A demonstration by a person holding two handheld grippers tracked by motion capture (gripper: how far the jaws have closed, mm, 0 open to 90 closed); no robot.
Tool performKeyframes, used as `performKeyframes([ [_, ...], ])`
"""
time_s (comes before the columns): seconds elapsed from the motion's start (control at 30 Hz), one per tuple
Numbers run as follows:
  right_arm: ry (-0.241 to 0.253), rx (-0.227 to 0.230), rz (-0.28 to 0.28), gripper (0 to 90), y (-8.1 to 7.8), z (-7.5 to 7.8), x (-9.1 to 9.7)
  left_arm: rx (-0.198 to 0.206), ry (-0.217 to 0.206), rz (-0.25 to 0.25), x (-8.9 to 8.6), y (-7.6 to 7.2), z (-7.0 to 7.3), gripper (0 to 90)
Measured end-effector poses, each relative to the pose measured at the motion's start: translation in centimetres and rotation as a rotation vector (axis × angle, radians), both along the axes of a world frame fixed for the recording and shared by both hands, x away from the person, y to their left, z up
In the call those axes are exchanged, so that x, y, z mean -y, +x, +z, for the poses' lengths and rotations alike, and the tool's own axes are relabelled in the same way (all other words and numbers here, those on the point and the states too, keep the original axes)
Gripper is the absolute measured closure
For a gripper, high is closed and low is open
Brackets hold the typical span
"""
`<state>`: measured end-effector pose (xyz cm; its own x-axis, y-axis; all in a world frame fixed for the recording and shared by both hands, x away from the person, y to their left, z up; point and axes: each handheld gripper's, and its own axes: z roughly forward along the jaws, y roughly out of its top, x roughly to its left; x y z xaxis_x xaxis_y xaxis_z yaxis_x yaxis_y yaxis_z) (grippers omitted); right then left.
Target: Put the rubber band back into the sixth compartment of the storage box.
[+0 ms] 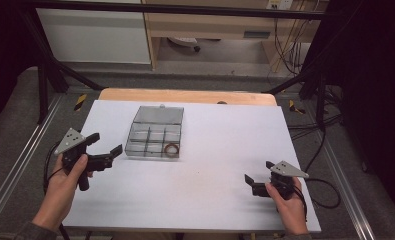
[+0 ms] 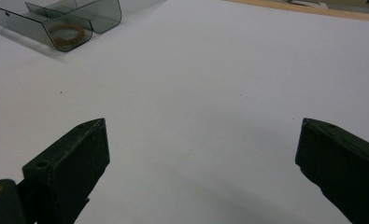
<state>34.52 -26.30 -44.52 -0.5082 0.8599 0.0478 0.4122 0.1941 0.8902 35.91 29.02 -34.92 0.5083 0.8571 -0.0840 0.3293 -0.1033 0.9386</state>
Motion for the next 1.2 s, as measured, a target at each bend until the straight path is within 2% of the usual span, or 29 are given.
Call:
performKeyframes([
  [0.4, -0.003, -0.001, -0.004, 2.5, 0.0, 0.0, 0.0, -0.009, 0.003, 0.016, -1.5, -2.3, -1.8, 5.0],
  [0.8, -0.002, -0.003, -0.004, 2.5, 0.0, 0.0, 0.0, -0.037, 0.003, 0.044, -3.2, -3.5, -4.6, 5.0],
  [0.9, -0.002, -0.003, -0.004, 2.5, -0.1, 0.0, 0.0, -0.049, -0.005, 0.051, -3.4, -3.9, -5.3, 5.1],
  [1.2, -0.001, -0.004, -0.003, 2.5, -0.1, 0.0, 0.0, -0.070, 0.009, 0.037, -3.3, -5.0, -6.8, 5.1],
])
